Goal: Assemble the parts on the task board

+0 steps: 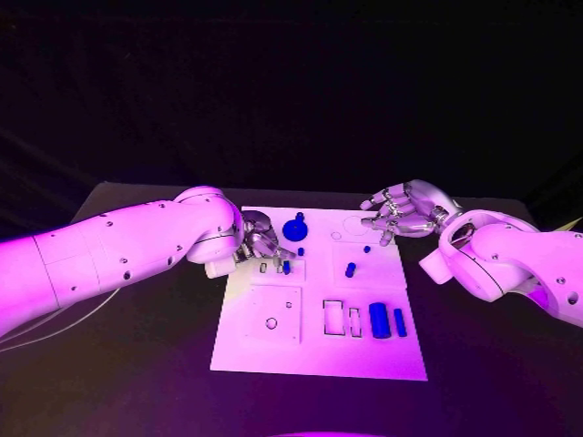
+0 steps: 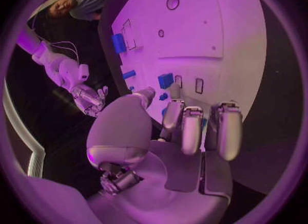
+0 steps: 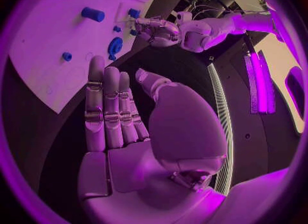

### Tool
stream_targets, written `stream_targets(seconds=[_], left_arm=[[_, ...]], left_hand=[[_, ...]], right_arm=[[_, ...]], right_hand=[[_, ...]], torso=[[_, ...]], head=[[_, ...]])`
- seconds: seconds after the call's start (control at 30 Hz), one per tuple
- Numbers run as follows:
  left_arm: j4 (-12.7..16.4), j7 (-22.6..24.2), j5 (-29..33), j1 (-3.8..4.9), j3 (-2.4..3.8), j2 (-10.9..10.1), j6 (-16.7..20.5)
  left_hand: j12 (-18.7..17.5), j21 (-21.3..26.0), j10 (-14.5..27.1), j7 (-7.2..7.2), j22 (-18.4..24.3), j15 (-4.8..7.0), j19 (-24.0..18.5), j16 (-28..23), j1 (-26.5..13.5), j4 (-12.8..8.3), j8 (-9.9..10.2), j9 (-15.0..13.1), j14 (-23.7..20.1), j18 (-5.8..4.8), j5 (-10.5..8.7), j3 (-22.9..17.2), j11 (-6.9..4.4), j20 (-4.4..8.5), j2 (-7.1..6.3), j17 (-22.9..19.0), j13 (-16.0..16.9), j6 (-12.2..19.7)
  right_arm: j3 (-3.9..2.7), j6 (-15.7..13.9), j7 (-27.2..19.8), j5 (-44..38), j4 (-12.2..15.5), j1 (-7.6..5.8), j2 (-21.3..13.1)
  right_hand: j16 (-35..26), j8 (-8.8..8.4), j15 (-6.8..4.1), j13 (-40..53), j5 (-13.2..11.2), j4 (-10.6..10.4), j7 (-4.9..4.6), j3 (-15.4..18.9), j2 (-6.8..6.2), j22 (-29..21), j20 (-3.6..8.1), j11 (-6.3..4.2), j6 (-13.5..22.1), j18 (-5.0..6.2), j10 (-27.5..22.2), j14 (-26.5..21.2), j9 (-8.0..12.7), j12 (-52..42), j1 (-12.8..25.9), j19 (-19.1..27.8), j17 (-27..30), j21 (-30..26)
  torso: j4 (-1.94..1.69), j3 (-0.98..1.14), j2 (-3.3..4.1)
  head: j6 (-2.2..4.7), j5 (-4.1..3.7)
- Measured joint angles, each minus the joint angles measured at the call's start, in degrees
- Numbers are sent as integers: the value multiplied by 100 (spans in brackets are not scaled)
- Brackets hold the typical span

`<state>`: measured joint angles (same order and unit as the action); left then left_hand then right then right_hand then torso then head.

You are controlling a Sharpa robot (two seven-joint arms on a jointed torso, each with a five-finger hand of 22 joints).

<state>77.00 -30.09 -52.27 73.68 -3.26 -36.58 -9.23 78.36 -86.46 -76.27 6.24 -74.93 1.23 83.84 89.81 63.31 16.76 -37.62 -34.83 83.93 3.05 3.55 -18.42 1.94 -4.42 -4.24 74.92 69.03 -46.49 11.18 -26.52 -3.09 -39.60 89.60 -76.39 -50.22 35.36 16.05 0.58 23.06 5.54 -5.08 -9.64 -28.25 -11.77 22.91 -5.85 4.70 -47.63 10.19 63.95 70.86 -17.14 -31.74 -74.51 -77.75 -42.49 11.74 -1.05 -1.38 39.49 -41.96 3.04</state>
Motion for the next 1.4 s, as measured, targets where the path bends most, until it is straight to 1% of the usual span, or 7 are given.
stream_targets(seconds=[0.1,0.27,0.7,0.93,1.2,1.33,1.4], left_arm=[[-33,-6,-4,0,-3,28,-33],[-74,-12,-9,0,-7,74,-79],[-120,-18,-12,0,-34,106,-181],[-128,-19,-10,0,-46,113,-236],[-142,-22,-8,0,-52,125,-288],[-157,-22,-5,0,-53,135,-300],[-161,-22,-4,0,-55,139,-302]], left_hand=[[0,0,22,0,0,0,0,0,0,0,0,-10,0,0,0,0,22,0,0,0,-17,0],[-27,0,42,0,0,0,0,0,0,0,0,-17,0,0,0,0,2,0,0,0,-29,0],[-28,0,42,0,1,0,0,0,0,0,-24,-66,0,0,0,0,2,0,0,0,-47,0],[-56,0,63,-22,1,0,0,0,177,-41,-53,-165,0,1,0,-42,-19,0,85,0,-55,23],[-82,0,63,-22,1,0,0,0,223,-40,-80,-205,0,0,0,-74,-19,0,85,0,-55,23],[-82,0,63,-43,1,0,0,0,281,-47,-80,-238,0,0,-1,-113,-19,0,144,-1,-54,43],[-82,0,63,-43,1,-1,-1,0,308,-47,-80,-248,0,0,-1,-113,-19,0,124,-1,-54,43]], right_arm=[[1,1,-1,5,-7,1,12],[2,1,-2,14,-14,4,28],[4,2,-8,47,-21,10,46],[4,2,-9,61,-27,12,53],[5,4,-9,69,-32,18,66],[5,5,-9,71,-34,20,67],[5,5,-9,72,-34,20,68]], right_hand=[[-18,0,-16,-6,0,0,0,0,0,0,0,0,0,0,0,-16,0,0,0,0,5,0],[-18,0,3,-17,0,-4,-17,-4,0,0,0,22,17,-1,-20,-36,0,23,0,0,12,-13],[-45,34,24,-40,0,-15,-17,-15,0,-2,-18,1,19,-1,-39,-56,0,58,0,23,28,-22],[-62,34,24,-46,0,-15,-16,-15,0,-2,0,2,19,0,-39,-56,-1,58,0,41,32,-22],[-62,34,23,-46,0,-15,-16,-15,0,-2,0,2,19,0,-39,-56,-1,58,0,41,32,-22],[-62,34,24,-45,0,-15,-9,-15,0,-2,0,2,26,0,-39,-56,-1,58,0,41,32,-22],[-62,34,23,-45,0,-15,-9,-15,0,-3,0,2,26,0,-39,-56,-1,58,0,41,32,-22]], torso=[[0,0,0],[-1,1,0],[-7,-1,-8],[-7,0,-8],[-7,3,-4],[-7,3,-3],[-6,2,-3]], head=[[-7,-4],[-14,-4],[-44,-2],[-55,-4],[-75,-9],[-84,-10],[-87,-12]])
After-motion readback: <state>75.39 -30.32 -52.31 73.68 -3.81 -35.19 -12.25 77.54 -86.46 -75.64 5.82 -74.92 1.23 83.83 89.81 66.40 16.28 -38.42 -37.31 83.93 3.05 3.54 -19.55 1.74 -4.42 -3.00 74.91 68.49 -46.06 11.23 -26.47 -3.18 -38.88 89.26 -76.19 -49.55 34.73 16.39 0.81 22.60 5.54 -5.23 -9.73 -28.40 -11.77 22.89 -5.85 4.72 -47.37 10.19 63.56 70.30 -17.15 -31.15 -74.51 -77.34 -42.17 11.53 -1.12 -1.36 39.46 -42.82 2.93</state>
